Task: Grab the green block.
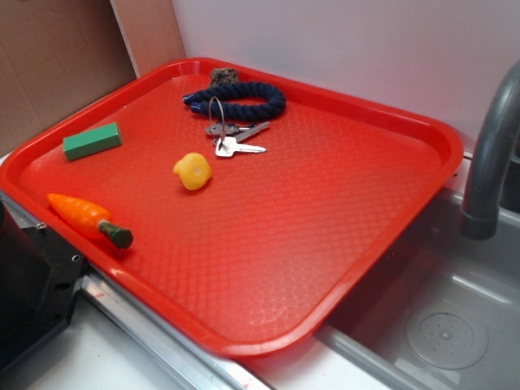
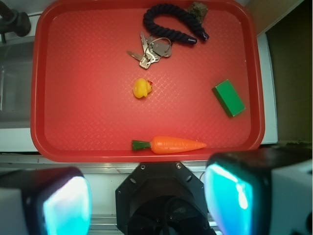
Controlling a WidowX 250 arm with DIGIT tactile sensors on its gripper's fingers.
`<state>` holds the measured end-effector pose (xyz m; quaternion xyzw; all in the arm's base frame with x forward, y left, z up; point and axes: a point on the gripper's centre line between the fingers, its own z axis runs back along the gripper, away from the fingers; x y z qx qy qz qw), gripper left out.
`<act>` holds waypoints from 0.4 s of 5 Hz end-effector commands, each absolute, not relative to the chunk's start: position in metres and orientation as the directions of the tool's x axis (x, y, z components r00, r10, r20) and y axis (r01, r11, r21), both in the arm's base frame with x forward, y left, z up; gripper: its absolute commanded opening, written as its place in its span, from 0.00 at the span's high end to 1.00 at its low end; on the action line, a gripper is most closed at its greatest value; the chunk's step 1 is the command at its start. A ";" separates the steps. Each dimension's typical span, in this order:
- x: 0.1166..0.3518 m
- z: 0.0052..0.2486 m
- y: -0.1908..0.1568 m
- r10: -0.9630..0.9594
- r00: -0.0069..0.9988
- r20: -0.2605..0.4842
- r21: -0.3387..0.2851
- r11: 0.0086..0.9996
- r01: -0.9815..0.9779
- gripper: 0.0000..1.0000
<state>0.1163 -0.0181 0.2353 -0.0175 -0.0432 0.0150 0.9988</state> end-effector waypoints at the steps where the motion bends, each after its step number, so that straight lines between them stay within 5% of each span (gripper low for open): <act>1: 0.116 0.235 -0.018 0.031 0.996 0.086 -0.036 0.999 -0.028 0.00; 2: 0.142 0.185 0.032 0.061 0.997 0.057 0.061 0.996 -0.064 0.00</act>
